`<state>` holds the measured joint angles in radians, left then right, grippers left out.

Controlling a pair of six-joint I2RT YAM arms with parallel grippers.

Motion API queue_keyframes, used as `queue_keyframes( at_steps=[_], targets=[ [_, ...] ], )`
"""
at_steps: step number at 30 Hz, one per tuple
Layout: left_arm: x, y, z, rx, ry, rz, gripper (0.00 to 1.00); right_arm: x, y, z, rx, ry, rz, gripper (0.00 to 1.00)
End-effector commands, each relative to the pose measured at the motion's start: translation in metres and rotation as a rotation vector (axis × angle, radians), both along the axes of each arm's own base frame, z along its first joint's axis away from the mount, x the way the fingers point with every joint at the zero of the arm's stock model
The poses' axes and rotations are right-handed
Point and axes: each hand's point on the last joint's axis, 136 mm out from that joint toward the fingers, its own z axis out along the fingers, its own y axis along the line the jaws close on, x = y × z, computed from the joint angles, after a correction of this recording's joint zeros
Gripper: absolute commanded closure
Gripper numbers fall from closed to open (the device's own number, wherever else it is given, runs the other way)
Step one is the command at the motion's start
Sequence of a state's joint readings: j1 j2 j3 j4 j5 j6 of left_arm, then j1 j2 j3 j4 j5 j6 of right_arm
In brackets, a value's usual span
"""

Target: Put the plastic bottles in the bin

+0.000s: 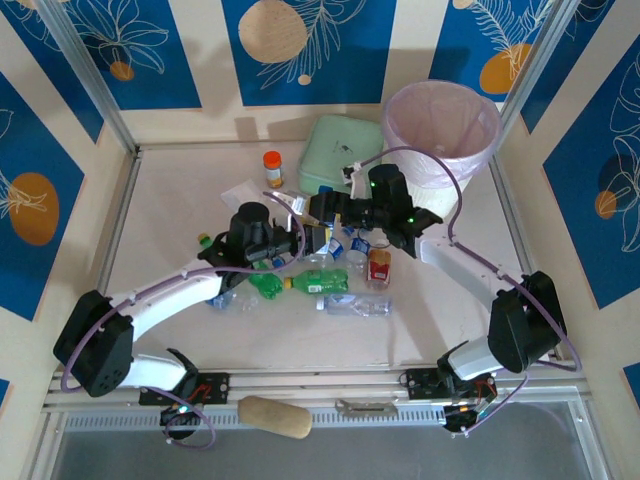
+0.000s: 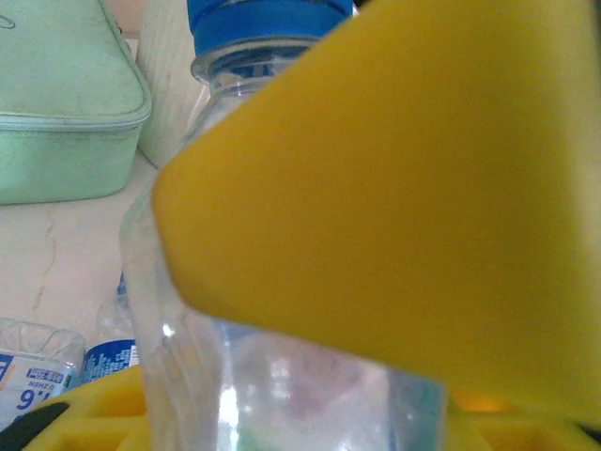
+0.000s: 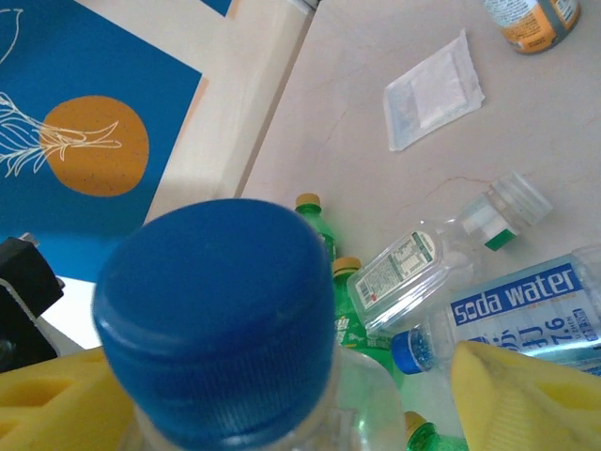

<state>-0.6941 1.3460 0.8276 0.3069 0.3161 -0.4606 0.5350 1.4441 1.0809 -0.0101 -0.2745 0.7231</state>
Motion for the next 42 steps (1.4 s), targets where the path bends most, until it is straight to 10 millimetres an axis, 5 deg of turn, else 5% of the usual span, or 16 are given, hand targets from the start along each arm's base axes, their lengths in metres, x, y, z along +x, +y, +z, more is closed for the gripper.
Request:
queue_keyframes(
  at_steps=[1,8,15,24,29,34,42],
  targets=[
    [0.006,-0.004,0.011,0.010,-0.054,0.015,0.52,0.003,0.002,0.003,-0.013,-0.004,-0.014,0.24],
    [0.009,-0.003,0.008,0.011,-0.047,0.035,0.49,0.002,0.001,-0.005,-0.012,0.026,-0.035,0.45],
    [0.005,-0.001,0.007,-0.012,-0.035,0.041,0.21,0.006,-0.006,-0.011,-0.031,0.035,-0.077,0.50],
    [0.007,0.039,-0.010,0.015,0.005,0.201,0.01,0.042,-0.059,-0.005,-0.089,-0.006,-0.227,0.51],
    [0.025,0.095,-0.026,0.062,0.046,0.464,0.00,0.057,-0.087,0.034,-0.126,-0.118,-0.282,0.51],
    [0.034,0.147,-0.049,0.091,0.141,0.674,0.00,0.069,-0.118,0.095,-0.140,-0.265,-0.339,0.51],
    [0.029,0.161,-0.071,0.061,0.218,0.696,0.00,0.093,-0.174,0.176,-0.208,-0.483,-0.491,0.51]
  ],
)
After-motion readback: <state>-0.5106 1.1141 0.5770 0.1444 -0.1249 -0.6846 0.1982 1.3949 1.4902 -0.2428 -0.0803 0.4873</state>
